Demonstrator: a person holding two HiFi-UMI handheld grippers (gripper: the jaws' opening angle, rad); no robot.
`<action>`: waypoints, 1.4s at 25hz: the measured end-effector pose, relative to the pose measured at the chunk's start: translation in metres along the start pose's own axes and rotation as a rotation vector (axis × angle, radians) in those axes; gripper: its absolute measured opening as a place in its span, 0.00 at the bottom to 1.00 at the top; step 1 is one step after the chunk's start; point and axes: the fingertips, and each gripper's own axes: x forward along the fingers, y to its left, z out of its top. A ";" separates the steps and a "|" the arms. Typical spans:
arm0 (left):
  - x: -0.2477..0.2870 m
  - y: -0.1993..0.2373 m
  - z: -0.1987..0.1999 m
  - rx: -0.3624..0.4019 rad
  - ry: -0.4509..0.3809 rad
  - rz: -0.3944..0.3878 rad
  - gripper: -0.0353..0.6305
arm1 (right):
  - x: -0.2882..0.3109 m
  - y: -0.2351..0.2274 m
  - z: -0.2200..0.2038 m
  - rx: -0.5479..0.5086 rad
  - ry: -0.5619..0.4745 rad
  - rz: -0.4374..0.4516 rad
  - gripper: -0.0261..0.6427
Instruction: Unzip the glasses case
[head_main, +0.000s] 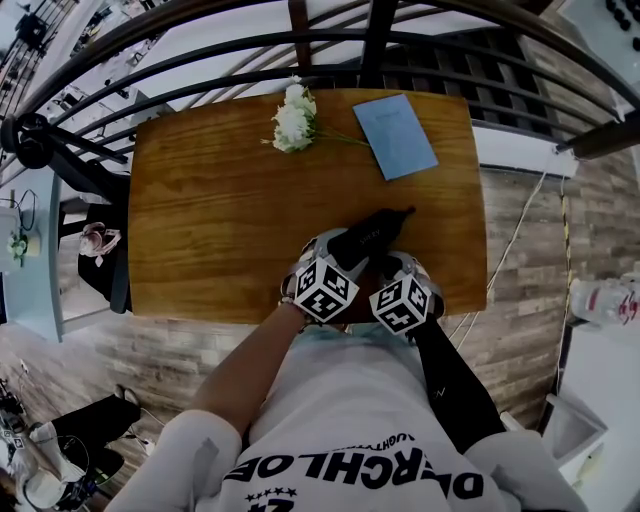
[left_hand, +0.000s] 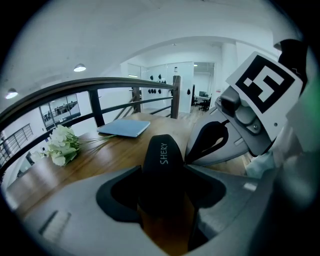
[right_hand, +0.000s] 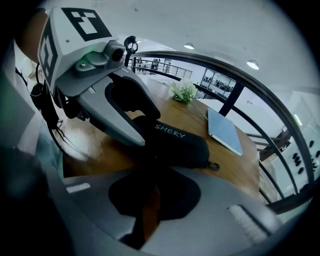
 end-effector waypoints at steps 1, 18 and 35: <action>0.001 -0.001 0.000 0.001 0.001 0.000 0.44 | 0.000 -0.003 -0.002 0.004 0.003 -0.006 0.08; 0.001 -0.001 0.000 -0.005 -0.007 0.013 0.45 | 0.000 -0.038 -0.016 0.071 0.021 -0.054 0.08; -0.017 -0.053 -0.018 -0.086 0.077 -0.179 0.11 | 0.000 -0.033 -0.014 0.081 0.004 -0.009 0.08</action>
